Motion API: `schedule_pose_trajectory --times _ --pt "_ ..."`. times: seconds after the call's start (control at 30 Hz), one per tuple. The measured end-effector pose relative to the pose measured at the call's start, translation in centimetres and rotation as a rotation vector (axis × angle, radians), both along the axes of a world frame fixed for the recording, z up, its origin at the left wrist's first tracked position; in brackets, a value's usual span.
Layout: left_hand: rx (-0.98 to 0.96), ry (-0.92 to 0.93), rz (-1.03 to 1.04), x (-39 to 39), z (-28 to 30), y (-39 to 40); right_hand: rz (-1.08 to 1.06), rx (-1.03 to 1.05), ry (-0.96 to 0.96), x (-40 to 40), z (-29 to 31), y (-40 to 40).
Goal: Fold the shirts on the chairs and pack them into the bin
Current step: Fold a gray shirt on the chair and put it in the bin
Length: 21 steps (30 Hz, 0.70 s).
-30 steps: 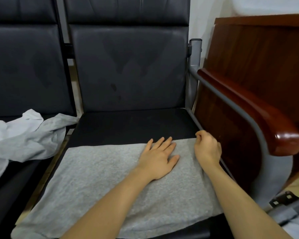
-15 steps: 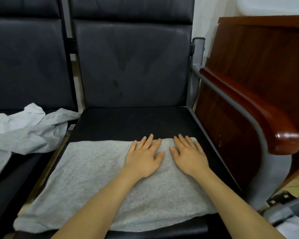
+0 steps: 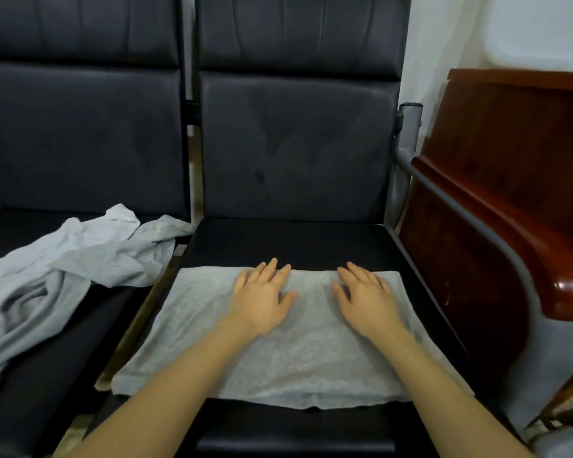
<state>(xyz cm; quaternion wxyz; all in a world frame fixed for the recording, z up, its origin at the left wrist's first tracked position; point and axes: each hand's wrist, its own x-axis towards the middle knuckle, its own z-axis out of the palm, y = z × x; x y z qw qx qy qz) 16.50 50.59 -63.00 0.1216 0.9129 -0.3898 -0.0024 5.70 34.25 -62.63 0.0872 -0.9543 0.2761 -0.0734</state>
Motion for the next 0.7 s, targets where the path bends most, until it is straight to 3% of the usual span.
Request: schedule_pose_trajectory --times 0.33,0.53,0.7 --pt "0.014 0.024 0.419 2.2 -0.4 10.8 0.295 0.062 -0.041 2.1 -1.2 5.2" --pt "0.069 0.057 -0.020 3.1 -1.2 12.2 0.392 0.045 0.034 2.1 -1.2 6.9" --pt "0.132 0.137 0.117 4.7 -2.0 13.4 0.361 0.046 0.176 1.8 -1.8 7.0"
